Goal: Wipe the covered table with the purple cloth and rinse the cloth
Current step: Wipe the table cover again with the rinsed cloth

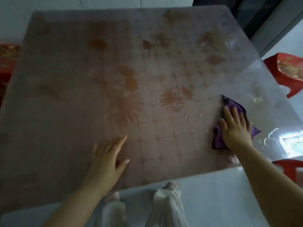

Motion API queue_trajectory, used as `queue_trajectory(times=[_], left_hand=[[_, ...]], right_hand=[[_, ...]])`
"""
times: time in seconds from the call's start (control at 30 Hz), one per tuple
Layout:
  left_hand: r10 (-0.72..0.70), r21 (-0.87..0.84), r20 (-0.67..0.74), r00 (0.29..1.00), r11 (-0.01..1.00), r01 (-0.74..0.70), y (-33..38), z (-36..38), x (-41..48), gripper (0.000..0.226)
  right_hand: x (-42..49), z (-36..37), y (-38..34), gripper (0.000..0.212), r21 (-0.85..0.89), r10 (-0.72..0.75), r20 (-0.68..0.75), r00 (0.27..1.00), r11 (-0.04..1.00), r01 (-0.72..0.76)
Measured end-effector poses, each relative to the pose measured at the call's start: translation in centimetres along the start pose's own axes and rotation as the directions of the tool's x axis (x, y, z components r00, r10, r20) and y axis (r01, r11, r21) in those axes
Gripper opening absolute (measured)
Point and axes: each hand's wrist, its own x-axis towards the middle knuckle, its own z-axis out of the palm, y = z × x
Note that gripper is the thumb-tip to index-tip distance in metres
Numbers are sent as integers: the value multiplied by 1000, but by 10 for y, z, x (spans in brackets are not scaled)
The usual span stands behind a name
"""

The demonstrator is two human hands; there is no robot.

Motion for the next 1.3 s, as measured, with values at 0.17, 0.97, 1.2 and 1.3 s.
queue_trajectory(times=[0.17, 0.97, 1.2, 1.3], left_hand=[[7, -25, -39, 999, 1000, -8, 92, 36, 24, 66], [-120, 23, -1, 993, 992, 120, 191, 74, 66, 65], [-102, 32, -73, 992, 994, 105, 172, 64, 64, 61], [-95, 8, -61, 994, 995, 95, 169, 61, 74, 61]], right_hand=[[-32, 14, -38, 63, 34, -129, 43, 991, 991, 128], [143, -27, 40, 60, 46, -242, 73, 967, 970, 239], [0, 3, -51, 61, 92, -715, 109, 691, 699, 709], [7, 0, 5, 58, 18, -652, 136, 746, 755, 656]])
